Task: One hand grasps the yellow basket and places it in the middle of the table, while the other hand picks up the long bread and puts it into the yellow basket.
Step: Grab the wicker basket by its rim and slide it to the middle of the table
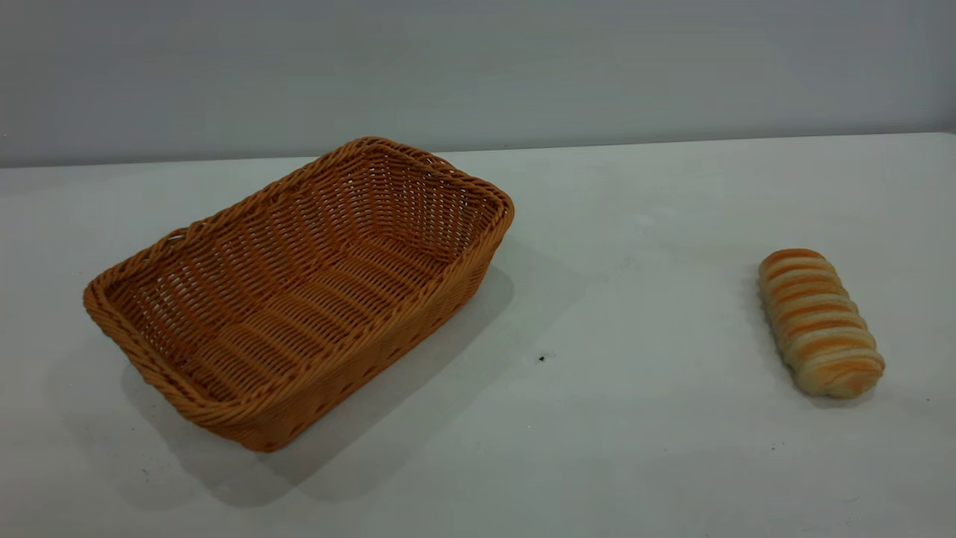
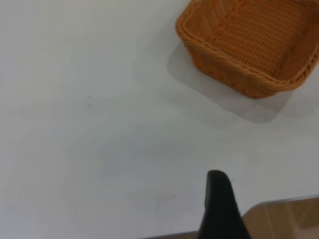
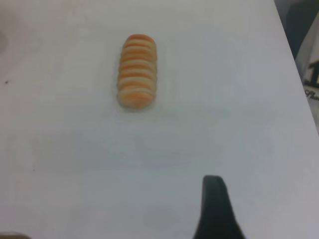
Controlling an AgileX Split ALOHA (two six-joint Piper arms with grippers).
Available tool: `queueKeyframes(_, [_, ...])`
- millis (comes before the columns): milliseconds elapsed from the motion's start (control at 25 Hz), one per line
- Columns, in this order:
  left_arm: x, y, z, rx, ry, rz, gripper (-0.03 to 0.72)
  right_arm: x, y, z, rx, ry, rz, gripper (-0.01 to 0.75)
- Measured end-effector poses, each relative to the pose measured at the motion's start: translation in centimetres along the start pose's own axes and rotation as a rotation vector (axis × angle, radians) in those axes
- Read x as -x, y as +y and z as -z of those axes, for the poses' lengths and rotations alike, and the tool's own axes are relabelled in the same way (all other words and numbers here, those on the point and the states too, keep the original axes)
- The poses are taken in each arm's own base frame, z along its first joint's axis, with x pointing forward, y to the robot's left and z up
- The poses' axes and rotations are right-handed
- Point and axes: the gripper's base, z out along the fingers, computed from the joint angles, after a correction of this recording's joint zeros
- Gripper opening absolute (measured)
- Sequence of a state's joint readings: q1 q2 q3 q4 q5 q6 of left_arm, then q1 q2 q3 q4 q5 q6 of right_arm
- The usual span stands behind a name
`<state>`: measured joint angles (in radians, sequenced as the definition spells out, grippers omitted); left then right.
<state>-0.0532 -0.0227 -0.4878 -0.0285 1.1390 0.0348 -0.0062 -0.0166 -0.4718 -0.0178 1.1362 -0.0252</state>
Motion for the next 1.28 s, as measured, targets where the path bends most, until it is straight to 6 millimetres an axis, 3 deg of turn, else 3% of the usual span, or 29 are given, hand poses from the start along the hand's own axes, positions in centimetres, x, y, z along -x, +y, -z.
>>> queueKeyframes(480, [0.0,0.2,0.0,-0.094,-0.002,-0.076,0.54,0.0,0.0,0.0,0.058,-0.002,0.034,0.55])
queueKeyframes(840, [0.0,0.2,0.0,-0.094,0.002,0.007,0.54,0.2,-0.2,0.2,0.125,-0.014,0.014,0.55])
queueKeyframes(1080, [1.9,0.7,-0.9,-0.025,0.032,0.142,0.495,3.5,-0.8,0.6,0.049,-0.056,0.031,0.55])
queueKeyframes(1280, [5.0,0.7,-3.7,0.025,0.071,0.115,0.459,7.5,-1.0,-2.2,-0.038,0.07,0.079,0.55])
